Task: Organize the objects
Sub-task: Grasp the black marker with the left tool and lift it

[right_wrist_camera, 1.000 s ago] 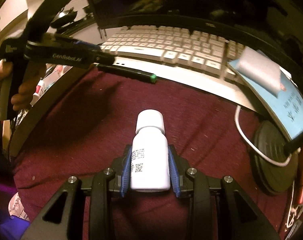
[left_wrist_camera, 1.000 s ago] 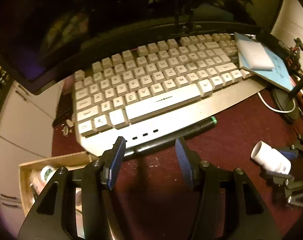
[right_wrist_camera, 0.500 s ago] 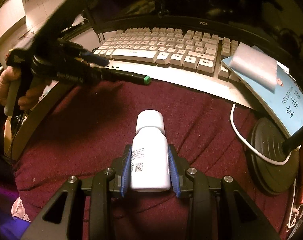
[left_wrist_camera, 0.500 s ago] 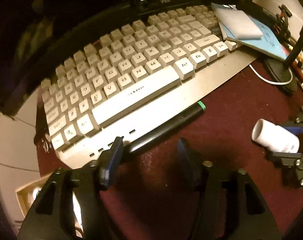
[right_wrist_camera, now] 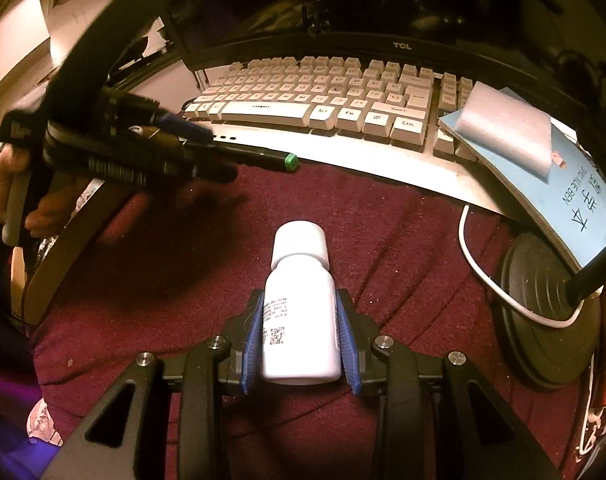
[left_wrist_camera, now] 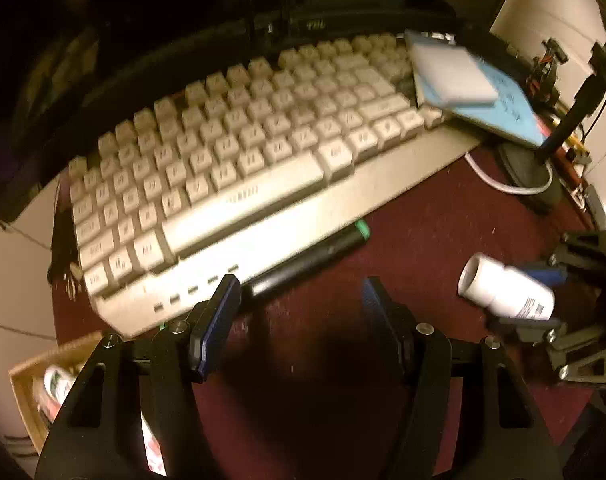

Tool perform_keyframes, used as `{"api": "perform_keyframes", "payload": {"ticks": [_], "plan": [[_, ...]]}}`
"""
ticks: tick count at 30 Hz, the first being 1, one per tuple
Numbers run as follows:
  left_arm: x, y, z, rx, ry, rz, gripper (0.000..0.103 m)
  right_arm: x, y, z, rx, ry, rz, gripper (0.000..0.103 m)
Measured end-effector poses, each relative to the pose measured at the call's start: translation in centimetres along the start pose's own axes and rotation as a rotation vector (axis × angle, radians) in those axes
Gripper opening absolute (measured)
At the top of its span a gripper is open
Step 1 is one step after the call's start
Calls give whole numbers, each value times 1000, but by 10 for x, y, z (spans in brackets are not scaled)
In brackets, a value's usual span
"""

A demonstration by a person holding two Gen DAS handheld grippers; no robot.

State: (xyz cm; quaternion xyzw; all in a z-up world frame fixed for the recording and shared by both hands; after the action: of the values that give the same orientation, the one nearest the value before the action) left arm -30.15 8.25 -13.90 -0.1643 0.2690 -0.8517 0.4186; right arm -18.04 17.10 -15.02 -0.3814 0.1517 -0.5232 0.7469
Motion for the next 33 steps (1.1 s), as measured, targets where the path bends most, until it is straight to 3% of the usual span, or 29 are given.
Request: {"api": "perform_keyframes", "payload": {"ticks": [6, 8, 11, 13, 21, 23, 24, 25, 28, 33], "plan": [[-2, 3, -27, 73, 4, -65, 64, 0, 0, -1, -1, 0, 0, 34], [-5, 3, -28, 63, 17, -91, 65, -1, -1, 0, -1, -3, -10, 34], [-7, 7, -26, 75, 31, -64, 65, -4, -1, 1, -6, 6, -17, 34], [-17, 18, -24, 126, 105, -24, 63, -8, -1, 0, -8, 17, -23, 35], [-49, 33, -16, 155, 91, -63, 60, -13, 0, -2, -3, 31, -30, 35], [-47, 32, -16, 146, 68, -27, 43, -13, -1, -3, 1, 38, -25, 35], [-48, 33, -14, 149, 66, -10, 25, -13, 0, -3, 3, 40, -26, 35], [-50, 37, -11, 161, 60, 8, 20, -12, 0, -2, 7, 42, -22, 35], [-62, 50, -2, 169, 44, 23, 14, -12, 1, -2, 11, 45, -21, 35], [-75, 79, 16, 190, 32, 202, 14, -10, 1, -3, 19, 69, -13, 35]]}}
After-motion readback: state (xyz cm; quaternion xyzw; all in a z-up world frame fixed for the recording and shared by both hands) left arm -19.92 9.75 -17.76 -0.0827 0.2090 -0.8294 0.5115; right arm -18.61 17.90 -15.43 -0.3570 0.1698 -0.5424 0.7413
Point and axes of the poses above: each gripper's, at about its wrist camera, not at the fingertips, and z roughly against the way its jaws point, x to its left, y to its underside, the point moved 10 cm from there along -z, roughly the way its jaws point, and after that the axes turned 11 degrees about -x, right-handed, at the moved point
